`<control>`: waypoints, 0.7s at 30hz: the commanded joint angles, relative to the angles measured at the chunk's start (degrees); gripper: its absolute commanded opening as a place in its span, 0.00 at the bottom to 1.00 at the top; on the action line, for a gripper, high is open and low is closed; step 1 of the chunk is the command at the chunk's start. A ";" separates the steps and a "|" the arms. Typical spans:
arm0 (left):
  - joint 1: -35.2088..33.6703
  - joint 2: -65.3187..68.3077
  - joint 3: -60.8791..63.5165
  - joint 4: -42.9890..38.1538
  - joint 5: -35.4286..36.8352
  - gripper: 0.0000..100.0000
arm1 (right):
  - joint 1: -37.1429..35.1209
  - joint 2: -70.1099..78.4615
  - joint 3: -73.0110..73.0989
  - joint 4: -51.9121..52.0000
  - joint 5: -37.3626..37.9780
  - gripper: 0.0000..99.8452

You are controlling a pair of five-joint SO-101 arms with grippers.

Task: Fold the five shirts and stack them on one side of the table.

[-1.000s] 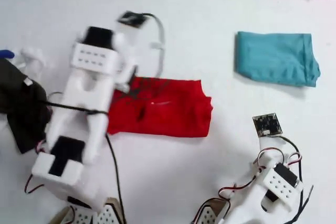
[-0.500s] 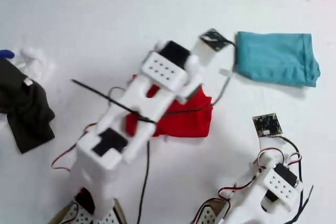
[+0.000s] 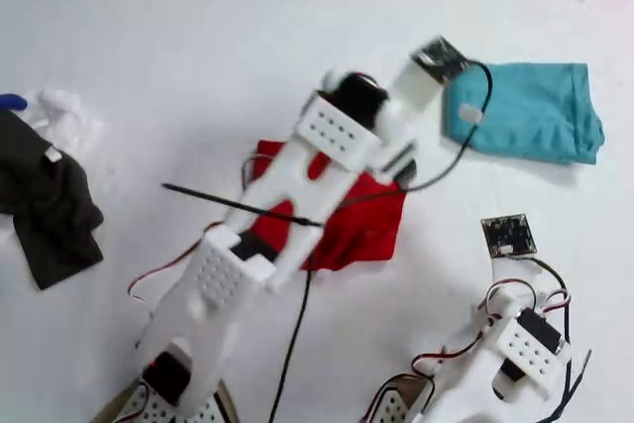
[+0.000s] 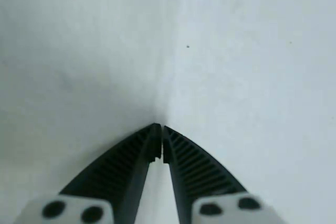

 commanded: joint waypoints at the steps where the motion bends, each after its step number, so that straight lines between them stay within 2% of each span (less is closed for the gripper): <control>1: -6.07 -5.19 -0.84 1.14 -0.44 0.23 | 0.66 -0.92 -0.09 -1.01 -0.44 0.02; 3: -8.44 -7.38 4.09 1.23 -0.44 0.14 | 0.66 -0.92 -0.09 -1.01 -0.44 0.02; 5: -9.05 -9.93 12.26 1.23 -0.53 0.01 | 0.66 -0.92 -0.09 -1.01 -0.44 0.02; 7: -8.35 -12.48 21.76 1.05 -1.41 0.05 | 0.66 -0.92 -0.09 -1.01 -0.44 0.02; 9: -6.77 -14.24 30.11 -0.09 -3.08 0.03 | 0.66 -0.92 -0.09 -1.01 -0.44 0.02; 12: -5.36 -16.00 39.25 -6.51 -2.99 0.03 | 0.66 -0.92 -0.09 -1.01 -0.44 0.02; 18: -5.54 -15.82 44.53 -18.99 -2.11 0.03 | 0.66 -0.92 -0.09 -1.01 -0.44 0.02; 21: -8.09 -15.82 44.97 -24.44 -2.11 0.03 | 0.66 -0.92 -0.09 -1.01 -0.44 0.02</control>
